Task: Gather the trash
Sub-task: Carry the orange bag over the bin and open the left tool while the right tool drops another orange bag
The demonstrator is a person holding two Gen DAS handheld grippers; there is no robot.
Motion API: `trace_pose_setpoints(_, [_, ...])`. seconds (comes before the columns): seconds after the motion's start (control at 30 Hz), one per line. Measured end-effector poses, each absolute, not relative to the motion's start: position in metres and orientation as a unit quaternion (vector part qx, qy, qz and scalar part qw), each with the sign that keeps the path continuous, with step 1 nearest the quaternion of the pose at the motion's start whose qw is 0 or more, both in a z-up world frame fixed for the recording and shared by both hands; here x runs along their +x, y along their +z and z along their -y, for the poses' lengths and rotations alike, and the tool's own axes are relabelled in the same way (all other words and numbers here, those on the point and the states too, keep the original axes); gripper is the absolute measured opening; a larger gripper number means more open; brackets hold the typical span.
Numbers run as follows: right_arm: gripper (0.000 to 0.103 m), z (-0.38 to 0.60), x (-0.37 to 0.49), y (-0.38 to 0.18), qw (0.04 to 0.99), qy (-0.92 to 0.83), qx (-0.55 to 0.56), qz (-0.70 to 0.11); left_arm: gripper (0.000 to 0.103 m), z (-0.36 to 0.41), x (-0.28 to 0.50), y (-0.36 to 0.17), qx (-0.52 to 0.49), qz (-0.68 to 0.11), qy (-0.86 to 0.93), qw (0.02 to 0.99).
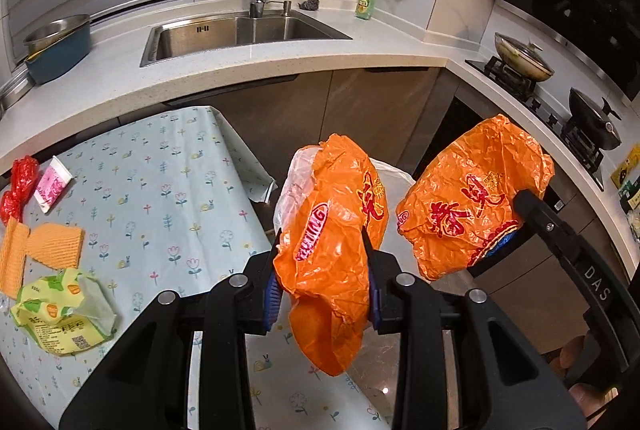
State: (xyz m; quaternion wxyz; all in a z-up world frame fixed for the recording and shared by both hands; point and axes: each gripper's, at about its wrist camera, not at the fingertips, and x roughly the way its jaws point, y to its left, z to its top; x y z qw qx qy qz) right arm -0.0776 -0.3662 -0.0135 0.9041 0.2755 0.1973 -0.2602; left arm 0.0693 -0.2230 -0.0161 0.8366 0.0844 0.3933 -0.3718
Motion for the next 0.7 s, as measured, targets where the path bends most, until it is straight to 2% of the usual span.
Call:
trace_pose_setpoints(0.27, [0.007, 0.382, -0.081, -0.022, 0.897, -0.278, 0.278, -0.203, 0.037, 0.257, 0.075, -0.028, 0.091, -0.396, -0.387, 0.828])
trace_pose_setpoints(0.5, [0.007, 0.388, -0.074, -0.027, 0.895, -0.28, 0.279, -0.208, 0.051, 0.266, 0.085, -0.027, 0.085, -0.4, -0.382, 0.829])
trace_pose_setpoints(0.7, [0.007, 0.387, -0.069, -0.027, 0.896, -0.277, 0.276, -0.21, 0.051, 0.259, 0.087, -0.024, 0.082, -0.392, -0.376, 0.836])
